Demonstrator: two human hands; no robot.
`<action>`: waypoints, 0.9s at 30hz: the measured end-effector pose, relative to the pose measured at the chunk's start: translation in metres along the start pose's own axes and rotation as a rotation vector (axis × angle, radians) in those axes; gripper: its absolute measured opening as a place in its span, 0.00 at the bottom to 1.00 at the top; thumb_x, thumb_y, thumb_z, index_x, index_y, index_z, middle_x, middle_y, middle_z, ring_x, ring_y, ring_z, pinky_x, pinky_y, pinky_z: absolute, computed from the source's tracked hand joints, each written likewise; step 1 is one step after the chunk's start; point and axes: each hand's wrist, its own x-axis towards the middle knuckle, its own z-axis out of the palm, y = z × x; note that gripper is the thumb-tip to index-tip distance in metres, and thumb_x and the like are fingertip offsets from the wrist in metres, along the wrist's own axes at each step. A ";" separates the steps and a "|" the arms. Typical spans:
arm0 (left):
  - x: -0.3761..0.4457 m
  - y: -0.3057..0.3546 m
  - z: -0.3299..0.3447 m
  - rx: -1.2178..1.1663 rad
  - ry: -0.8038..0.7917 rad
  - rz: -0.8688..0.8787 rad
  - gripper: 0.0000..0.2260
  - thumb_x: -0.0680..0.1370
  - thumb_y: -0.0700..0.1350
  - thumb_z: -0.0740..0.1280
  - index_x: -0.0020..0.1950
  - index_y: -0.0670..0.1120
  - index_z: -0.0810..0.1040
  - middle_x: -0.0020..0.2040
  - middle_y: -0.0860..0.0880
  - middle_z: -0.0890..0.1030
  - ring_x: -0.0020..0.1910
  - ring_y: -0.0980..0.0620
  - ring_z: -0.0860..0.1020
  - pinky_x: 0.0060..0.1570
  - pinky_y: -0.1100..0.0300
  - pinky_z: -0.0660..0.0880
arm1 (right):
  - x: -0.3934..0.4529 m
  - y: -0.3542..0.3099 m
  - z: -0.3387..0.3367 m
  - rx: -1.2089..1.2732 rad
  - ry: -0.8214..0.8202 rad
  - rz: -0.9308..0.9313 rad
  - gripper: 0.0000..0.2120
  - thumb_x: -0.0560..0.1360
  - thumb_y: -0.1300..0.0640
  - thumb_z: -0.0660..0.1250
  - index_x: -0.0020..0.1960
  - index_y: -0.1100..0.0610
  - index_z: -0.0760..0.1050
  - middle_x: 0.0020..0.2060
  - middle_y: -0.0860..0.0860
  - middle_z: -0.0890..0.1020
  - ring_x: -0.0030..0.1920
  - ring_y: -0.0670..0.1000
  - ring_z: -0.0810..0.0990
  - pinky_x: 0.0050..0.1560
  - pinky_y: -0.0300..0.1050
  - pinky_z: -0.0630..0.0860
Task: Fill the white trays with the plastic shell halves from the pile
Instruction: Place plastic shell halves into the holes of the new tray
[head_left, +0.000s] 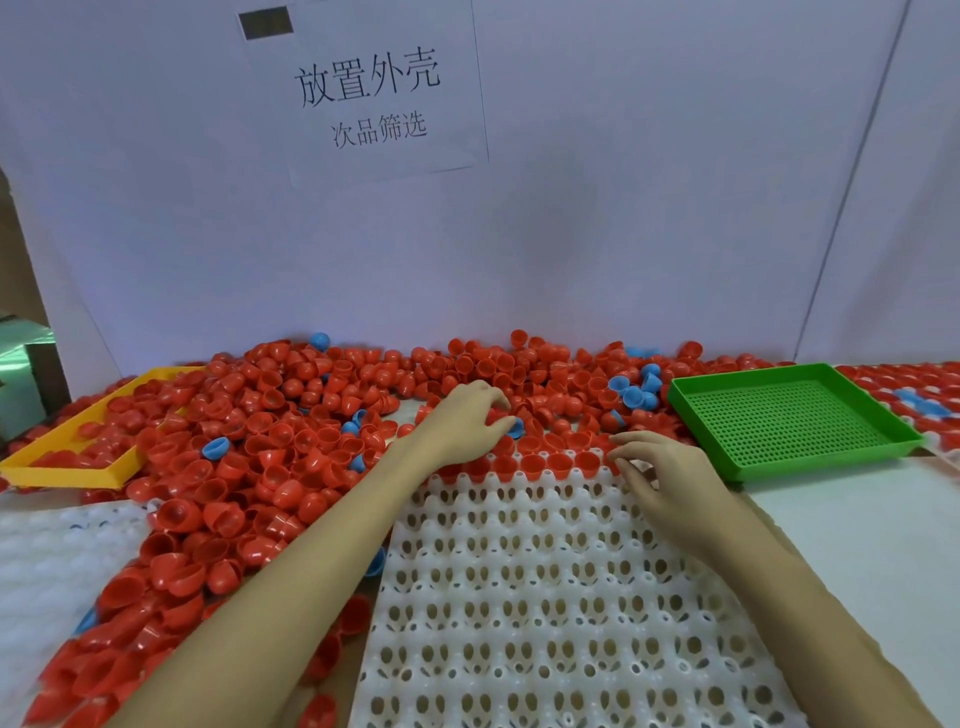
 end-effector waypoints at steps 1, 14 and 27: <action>0.007 -0.005 0.005 0.023 -0.027 0.012 0.16 0.85 0.51 0.64 0.70 0.45 0.78 0.71 0.49 0.76 0.71 0.50 0.72 0.71 0.54 0.70 | 0.000 -0.001 0.000 -0.003 -0.007 -0.004 0.11 0.83 0.60 0.66 0.62 0.57 0.85 0.66 0.49 0.81 0.66 0.48 0.79 0.69 0.41 0.73; 0.067 0.029 0.031 0.192 -0.311 0.039 0.21 0.88 0.57 0.54 0.81 0.59 0.65 0.83 0.45 0.61 0.81 0.40 0.62 0.78 0.36 0.60 | 0.000 0.002 0.000 0.015 -0.034 0.007 0.12 0.83 0.60 0.65 0.63 0.55 0.83 0.65 0.47 0.81 0.65 0.45 0.78 0.65 0.33 0.68; 0.049 0.007 0.015 0.010 -0.079 -0.009 0.13 0.87 0.51 0.61 0.67 0.56 0.83 0.68 0.51 0.74 0.68 0.47 0.73 0.72 0.40 0.64 | -0.001 -0.002 -0.001 0.006 -0.052 0.018 0.12 0.83 0.59 0.65 0.64 0.54 0.83 0.66 0.46 0.80 0.66 0.45 0.77 0.64 0.32 0.66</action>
